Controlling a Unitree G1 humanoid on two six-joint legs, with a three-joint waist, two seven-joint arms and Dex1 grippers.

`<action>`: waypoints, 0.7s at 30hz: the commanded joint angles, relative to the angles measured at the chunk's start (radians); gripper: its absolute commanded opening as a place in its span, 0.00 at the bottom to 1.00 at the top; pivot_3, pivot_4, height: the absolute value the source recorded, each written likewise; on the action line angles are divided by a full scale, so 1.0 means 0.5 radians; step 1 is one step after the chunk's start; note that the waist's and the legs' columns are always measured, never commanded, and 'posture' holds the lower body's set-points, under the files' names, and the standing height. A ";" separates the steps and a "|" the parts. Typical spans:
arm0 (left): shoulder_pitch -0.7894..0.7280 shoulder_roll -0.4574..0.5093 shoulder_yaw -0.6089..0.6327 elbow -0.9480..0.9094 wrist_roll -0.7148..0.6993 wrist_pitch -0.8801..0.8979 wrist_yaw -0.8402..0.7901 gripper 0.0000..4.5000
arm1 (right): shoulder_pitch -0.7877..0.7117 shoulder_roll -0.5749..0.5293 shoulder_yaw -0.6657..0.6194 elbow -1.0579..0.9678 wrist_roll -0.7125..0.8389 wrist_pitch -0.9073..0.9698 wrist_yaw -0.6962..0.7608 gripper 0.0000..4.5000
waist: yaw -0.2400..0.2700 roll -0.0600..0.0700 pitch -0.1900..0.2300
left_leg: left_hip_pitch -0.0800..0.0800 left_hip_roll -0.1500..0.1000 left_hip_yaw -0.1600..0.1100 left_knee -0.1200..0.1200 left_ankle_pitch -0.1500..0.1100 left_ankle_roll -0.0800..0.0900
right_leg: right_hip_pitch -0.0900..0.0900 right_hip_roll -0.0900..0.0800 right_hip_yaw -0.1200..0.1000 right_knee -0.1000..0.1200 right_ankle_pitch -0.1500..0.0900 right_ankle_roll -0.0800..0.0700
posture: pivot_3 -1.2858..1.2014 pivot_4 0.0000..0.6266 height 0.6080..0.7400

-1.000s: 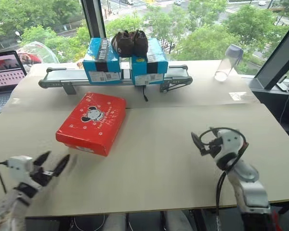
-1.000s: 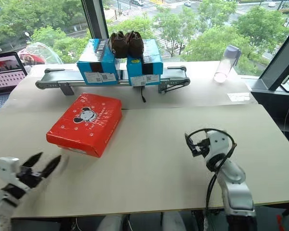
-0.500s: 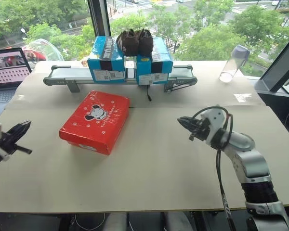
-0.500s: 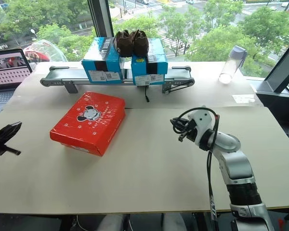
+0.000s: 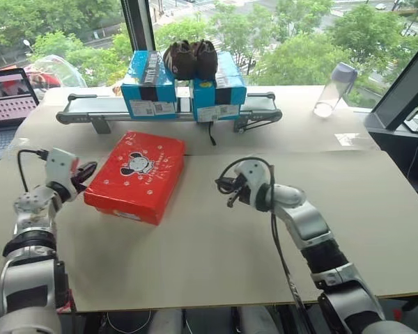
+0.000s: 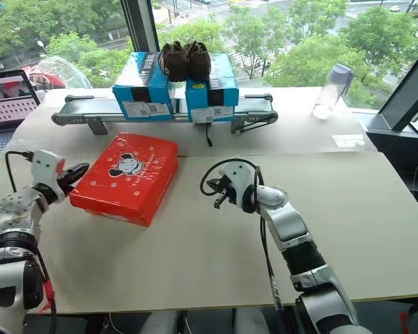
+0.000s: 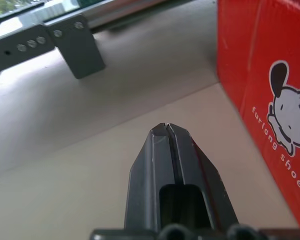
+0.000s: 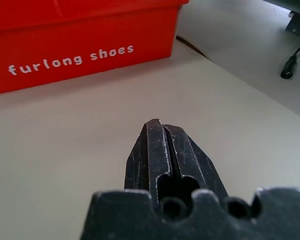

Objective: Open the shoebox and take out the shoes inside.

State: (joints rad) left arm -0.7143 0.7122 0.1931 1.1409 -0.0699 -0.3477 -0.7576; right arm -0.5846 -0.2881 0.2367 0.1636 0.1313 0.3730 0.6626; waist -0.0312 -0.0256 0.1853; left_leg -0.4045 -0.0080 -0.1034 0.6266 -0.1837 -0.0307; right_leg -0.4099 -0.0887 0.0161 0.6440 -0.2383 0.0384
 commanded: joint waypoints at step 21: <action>0.691 -0.560 -0.451 -1.734 -0.259 0.518 -0.375 0.00 | 0.307 -0.148 0.067 -0.759 0.069 0.423 0.370 0.01 | -0.003 0.000 0.000 | -0.003 -0.006 -0.002 0.002 0.004 -0.006 | -0.003 -0.006 0.002 0.006 0.003 -0.001 | 0.52 0.24 1.00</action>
State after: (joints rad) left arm -0.3866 0.4690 0.0655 0.4199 -0.1679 -0.1436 -0.9049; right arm -0.4372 -0.3701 0.2564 -0.0630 0.0849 0.5273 0.8010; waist -0.0329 -0.0258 0.1853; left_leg -0.4058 -0.0106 -0.1044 0.6275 -0.1818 -0.0338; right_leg -0.4109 -0.0917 0.0171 0.6470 -0.2381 0.0398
